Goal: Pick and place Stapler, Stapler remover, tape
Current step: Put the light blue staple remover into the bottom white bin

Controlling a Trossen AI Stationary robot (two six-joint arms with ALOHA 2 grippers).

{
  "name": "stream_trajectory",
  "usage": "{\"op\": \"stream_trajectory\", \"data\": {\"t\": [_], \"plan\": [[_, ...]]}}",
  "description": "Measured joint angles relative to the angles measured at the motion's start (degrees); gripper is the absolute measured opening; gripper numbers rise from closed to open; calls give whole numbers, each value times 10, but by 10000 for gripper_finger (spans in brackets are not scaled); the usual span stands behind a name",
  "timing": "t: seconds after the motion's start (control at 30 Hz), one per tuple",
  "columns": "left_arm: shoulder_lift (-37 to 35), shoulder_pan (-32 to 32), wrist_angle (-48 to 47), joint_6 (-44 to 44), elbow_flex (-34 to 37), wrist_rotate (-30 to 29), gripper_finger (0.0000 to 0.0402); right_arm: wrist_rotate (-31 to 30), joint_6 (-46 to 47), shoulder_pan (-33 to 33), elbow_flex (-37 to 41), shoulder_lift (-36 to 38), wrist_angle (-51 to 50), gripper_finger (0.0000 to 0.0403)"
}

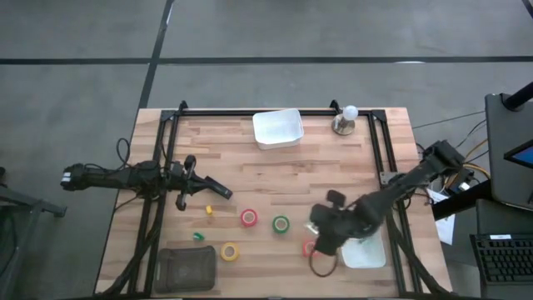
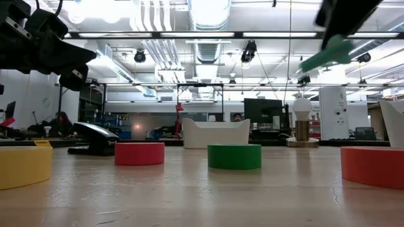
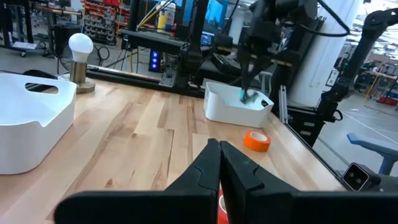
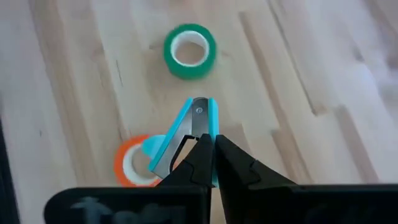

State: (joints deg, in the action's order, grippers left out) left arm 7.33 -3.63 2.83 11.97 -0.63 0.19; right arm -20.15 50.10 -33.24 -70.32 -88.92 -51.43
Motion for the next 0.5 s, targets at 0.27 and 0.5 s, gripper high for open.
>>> {"op": "stream_trajectory", "data": {"t": [0.27, 0.5], "plan": [[0, 0, -4, 0, 0, 0, 7, -21, 146, -71, 1, 45, -159, 8], [0, 0, -4, 0, 0, 0, 7, -18, 254, -125, 9, 48, -251, 8]]}}
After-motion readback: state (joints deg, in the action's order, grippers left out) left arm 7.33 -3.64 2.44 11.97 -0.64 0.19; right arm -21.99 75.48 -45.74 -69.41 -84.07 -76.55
